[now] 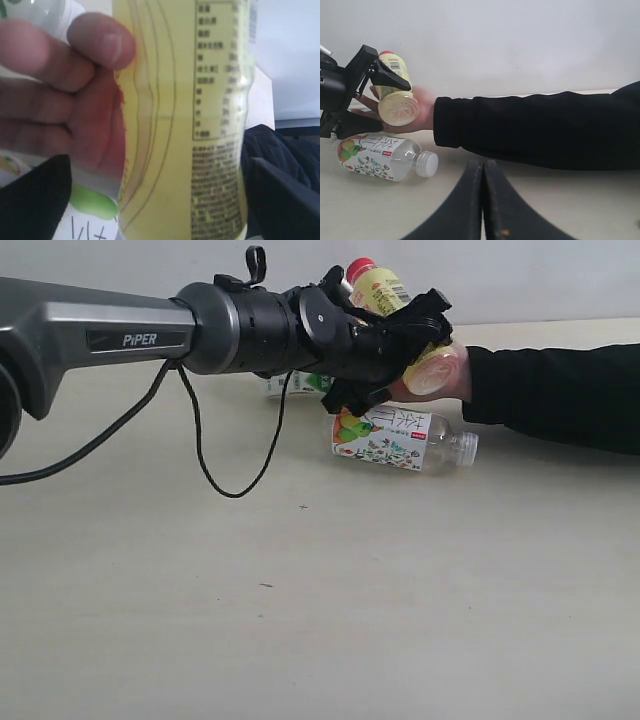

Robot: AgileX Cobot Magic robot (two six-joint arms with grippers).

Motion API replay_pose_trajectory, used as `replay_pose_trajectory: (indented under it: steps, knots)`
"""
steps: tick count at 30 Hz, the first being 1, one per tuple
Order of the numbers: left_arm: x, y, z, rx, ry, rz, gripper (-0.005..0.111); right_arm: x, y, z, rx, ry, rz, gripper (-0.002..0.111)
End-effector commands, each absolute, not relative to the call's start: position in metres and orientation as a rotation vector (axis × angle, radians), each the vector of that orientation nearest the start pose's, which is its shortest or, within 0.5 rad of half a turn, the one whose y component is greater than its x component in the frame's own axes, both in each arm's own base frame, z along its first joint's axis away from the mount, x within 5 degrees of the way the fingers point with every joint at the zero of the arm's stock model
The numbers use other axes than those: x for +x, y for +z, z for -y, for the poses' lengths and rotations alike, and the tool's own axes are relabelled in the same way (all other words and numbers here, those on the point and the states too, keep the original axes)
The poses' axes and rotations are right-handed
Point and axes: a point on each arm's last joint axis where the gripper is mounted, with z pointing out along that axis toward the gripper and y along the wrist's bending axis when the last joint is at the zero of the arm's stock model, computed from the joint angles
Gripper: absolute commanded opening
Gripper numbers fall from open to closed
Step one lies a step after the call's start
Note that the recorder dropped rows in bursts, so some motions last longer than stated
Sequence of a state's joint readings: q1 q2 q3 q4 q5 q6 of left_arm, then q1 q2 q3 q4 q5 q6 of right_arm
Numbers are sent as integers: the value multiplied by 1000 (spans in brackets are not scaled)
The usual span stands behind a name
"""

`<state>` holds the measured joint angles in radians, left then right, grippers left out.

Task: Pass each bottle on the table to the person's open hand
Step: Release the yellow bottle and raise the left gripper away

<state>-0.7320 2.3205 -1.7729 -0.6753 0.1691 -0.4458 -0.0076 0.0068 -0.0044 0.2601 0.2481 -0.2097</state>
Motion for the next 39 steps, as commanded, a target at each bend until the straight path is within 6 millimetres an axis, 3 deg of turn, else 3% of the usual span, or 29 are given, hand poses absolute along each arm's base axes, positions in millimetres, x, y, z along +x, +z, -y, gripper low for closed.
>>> replay_pose_trajectory:
  steps: [1,10,16,21,31,37,39]
  knots:
    - [383,186,360,-317,-1115,-2376,89,55,192,-5,-5,82,-1721,0]
    - [365,241,354,-68,-1125,-2382,89,55,192,-5,-5,82,-1721,0]
    - [343,281,345,199,-1109,-2385,89,55,192,-5,-5,82,-1721,0]
    - [323,308,337,416,-1101,-2402,81,55,192,-5,-5,82,-1721,0]
    - [287,344,318,809,-1068,-2396,41,55,192,-5,-5,82,-1721,0]
    - [275,354,310,961,-1036,-2376,0,55,192,-5,-5,82,-1721,0]
    - [273,356,308,1001,-1016,-2369,0,55,192,-5,-5,82,-1721,0]
